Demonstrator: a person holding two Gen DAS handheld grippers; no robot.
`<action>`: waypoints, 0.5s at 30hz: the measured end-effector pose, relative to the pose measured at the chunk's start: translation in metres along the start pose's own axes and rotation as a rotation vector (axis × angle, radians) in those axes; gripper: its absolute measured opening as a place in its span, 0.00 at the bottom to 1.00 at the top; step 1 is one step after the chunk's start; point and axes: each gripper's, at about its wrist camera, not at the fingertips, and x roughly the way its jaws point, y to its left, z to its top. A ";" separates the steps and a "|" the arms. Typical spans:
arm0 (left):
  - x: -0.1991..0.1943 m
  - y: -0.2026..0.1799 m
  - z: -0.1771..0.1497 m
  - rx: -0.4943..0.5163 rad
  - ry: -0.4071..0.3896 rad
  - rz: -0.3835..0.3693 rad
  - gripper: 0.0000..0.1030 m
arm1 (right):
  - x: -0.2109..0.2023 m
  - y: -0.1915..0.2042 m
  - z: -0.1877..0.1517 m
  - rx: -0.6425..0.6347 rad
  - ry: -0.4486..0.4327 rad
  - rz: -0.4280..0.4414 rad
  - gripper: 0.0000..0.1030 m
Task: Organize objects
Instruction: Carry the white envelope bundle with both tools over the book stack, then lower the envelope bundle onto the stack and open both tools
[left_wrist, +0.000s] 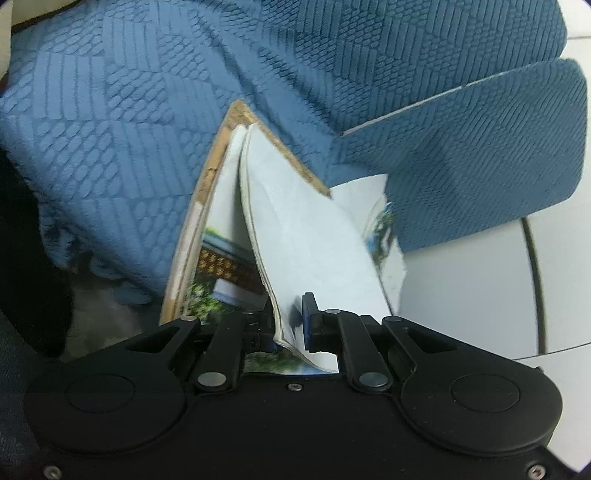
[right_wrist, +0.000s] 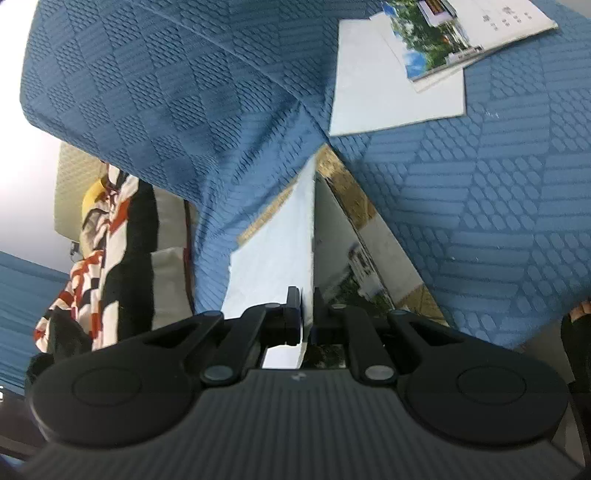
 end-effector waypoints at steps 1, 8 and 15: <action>0.001 0.001 -0.001 0.003 0.005 0.011 0.09 | 0.002 0.000 -0.001 -0.009 0.005 -0.010 0.10; 0.002 -0.004 -0.007 0.049 0.014 0.063 0.16 | 0.012 -0.005 -0.007 -0.043 0.030 -0.070 0.10; -0.009 -0.017 -0.011 0.112 -0.020 0.103 0.44 | 0.017 -0.001 -0.011 -0.092 0.046 -0.091 0.10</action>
